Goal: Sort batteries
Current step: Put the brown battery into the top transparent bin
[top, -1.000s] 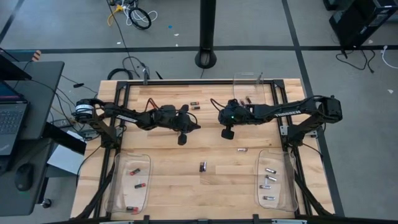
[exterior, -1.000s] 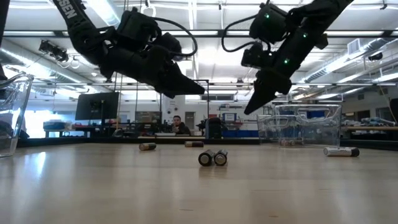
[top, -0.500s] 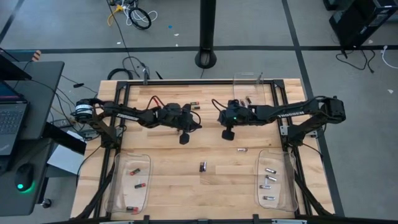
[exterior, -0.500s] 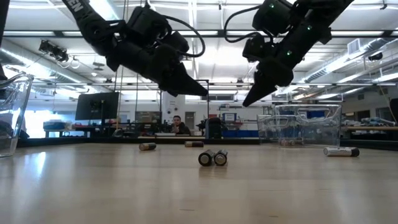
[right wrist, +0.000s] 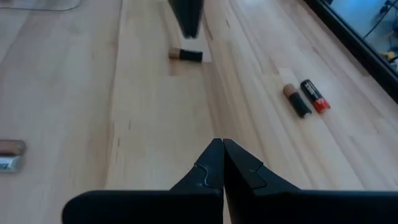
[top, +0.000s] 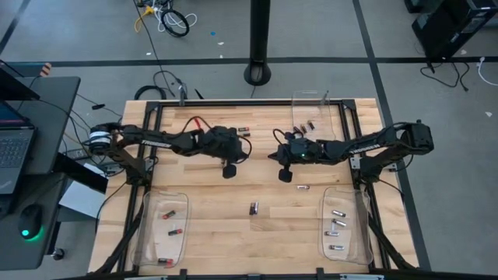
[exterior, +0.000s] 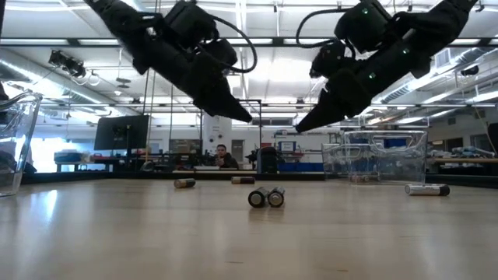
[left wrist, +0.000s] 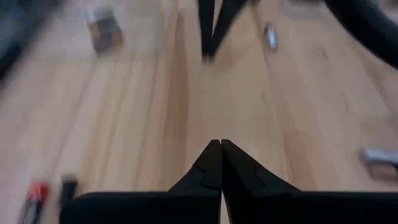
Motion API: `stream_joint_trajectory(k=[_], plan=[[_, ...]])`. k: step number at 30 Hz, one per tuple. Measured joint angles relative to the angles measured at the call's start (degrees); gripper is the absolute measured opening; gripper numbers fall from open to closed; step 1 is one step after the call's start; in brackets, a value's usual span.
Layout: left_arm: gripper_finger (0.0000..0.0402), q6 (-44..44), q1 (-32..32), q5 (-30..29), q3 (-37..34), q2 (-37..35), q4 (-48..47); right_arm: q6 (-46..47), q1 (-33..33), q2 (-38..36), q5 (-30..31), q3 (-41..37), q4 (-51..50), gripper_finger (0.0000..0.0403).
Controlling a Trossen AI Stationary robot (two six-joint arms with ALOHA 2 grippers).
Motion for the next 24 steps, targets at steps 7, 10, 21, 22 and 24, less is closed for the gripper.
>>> stream_joint_trajectory(k=[7, 10, 21, 22, 24], plan=[[0.0009, -4.24, -0.79, -4.03, 8.49, 0.55, -24.52, -0.67, 2.04, -0.11, 1.35, -0.01, 0.07, 0.0009], [0.0021, -4.12, -0.89, -7.93, 9.98, 0.55, -28.85, -1.39, 3.05, -0.11, 2.65, -0.01, 0.16, 0.0009], [0.0083, -4.7, 4.42, -4.55, 10.26, 4.49, -21.08, -1.88, 3.76, -0.31, 3.5, 0.03, -0.69, 0.0009], [0.0087, -4.71, 5.13, -3.6, 10.26, 5.26, -20.35, -2.02, 3.76, -0.31, 3.5, 0.03, -0.83, 0.0009], [0.0095, -4.66, 6.59, -2.68, 10.24, 6.16, -20.02, -2.43, 3.63, -0.31, 3.52, 0.03, -0.86, 0.0009]])
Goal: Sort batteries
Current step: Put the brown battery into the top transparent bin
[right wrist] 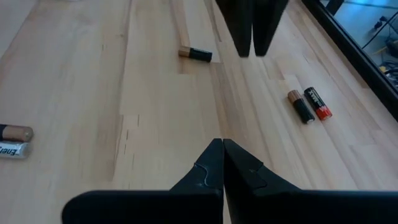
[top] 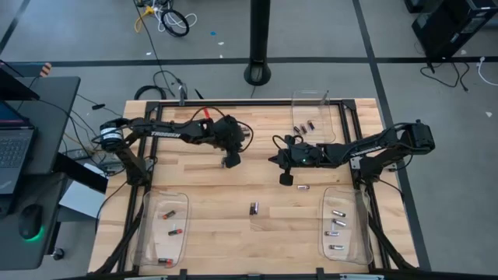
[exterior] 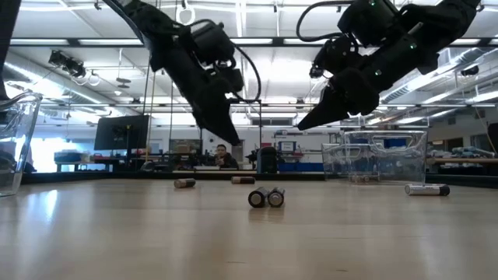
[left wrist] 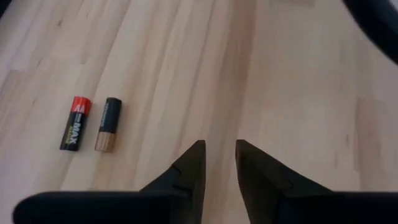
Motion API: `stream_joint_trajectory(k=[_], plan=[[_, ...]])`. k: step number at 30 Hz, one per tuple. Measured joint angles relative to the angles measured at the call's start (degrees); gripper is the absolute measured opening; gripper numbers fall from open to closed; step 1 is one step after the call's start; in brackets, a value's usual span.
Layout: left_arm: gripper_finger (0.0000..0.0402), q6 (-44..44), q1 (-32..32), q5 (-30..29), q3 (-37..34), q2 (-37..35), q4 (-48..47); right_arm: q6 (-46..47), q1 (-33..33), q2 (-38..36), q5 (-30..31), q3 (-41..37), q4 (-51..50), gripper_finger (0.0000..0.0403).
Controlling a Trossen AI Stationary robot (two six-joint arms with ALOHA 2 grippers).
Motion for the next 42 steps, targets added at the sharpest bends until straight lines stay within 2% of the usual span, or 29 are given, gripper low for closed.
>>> stream_joint_trajectory(k=[21, 28, 42], plan=[[0.0162, 2.75, 7.75, 0.09, -0.04, 9.7, 10.25, -0.46, -0.99, 0.0, -0.01, 0.0, -0.71, 0.0009], [0.019, 2.74, 8.16, -2.08, -0.09, 11.0, 12.7, -0.44, -0.99, 0.0, -0.01, 0.0, -0.71, 0.0009], [0.0194, 3.15, 9.9, -2.86, -0.09, 13.97, 12.62, -0.44, -0.99, 0.0, -0.03, 0.0, -0.78, 0.0009]])
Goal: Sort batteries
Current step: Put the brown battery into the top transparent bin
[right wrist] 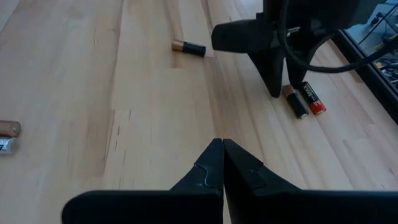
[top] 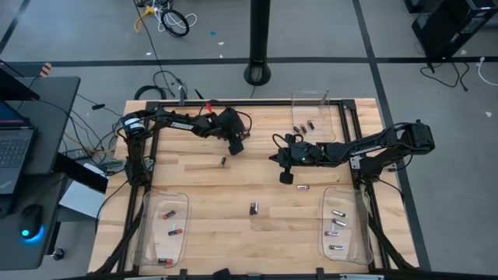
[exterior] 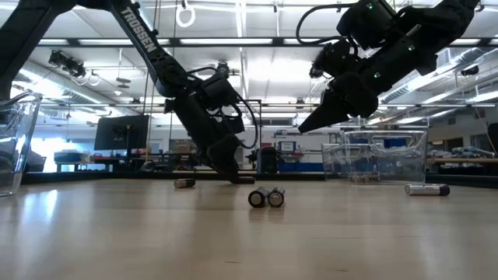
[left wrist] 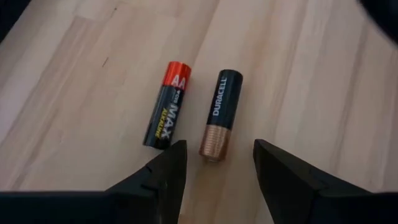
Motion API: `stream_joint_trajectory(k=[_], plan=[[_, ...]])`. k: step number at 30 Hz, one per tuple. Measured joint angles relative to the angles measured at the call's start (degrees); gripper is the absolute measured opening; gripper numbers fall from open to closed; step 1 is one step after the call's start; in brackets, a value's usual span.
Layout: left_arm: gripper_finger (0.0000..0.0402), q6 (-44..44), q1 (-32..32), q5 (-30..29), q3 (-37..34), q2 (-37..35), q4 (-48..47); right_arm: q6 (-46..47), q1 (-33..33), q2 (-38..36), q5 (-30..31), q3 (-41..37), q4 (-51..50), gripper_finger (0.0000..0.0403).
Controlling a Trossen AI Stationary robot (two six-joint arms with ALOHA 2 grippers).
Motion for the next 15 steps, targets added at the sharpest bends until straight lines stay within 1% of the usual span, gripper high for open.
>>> stream_joint_trajectory(k=[8, 15], plan=[[0.0189, 1.32, 0.02, 0.14, 0.0, 0.02, 0.66, 0.0, 0.0, 0.0, -0.02, 0.0, -0.02, 0.0009], [0.0166, 2.43, 0.0, 4.71, 0.0, 0.02, 1.11, -0.02, 0.0, 0.0, -0.02, 0.0, -0.04, 0.0009]])
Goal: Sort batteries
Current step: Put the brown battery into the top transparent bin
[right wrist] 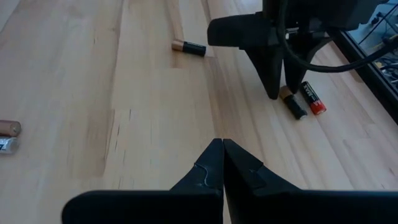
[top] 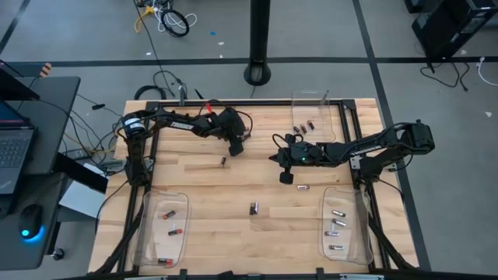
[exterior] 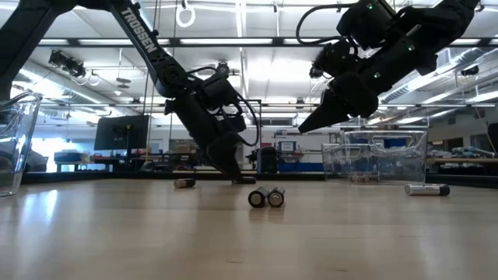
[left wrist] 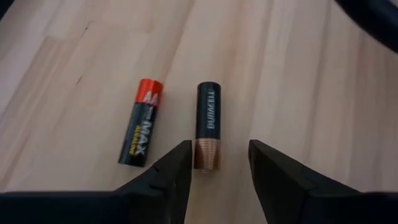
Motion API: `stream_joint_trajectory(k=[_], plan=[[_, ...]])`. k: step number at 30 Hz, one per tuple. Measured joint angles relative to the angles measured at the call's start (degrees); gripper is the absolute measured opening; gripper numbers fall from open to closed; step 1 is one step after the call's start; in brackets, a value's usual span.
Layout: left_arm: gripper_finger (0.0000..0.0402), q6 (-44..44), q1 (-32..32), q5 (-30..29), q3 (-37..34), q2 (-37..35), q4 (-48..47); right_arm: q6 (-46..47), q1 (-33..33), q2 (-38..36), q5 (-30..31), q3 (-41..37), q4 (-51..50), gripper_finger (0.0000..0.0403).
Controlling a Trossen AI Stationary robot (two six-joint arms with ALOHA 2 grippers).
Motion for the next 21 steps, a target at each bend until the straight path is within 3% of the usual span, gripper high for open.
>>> stream_joint_trajectory(k=[14, 21], plan=[[0.0155, 1.5, -0.55, 0.58, 0.28, 3.13, 0.69, 0.02, 0.04, 0.0, -0.46, 0.0, -0.39, 0.0009], [0.0084, 2.61, -1.95, -1.15, 0.24, 2.93, 1.04, 0.0, 0.04, 0.0, -0.48, 0.0, -0.39, 0.0009]])
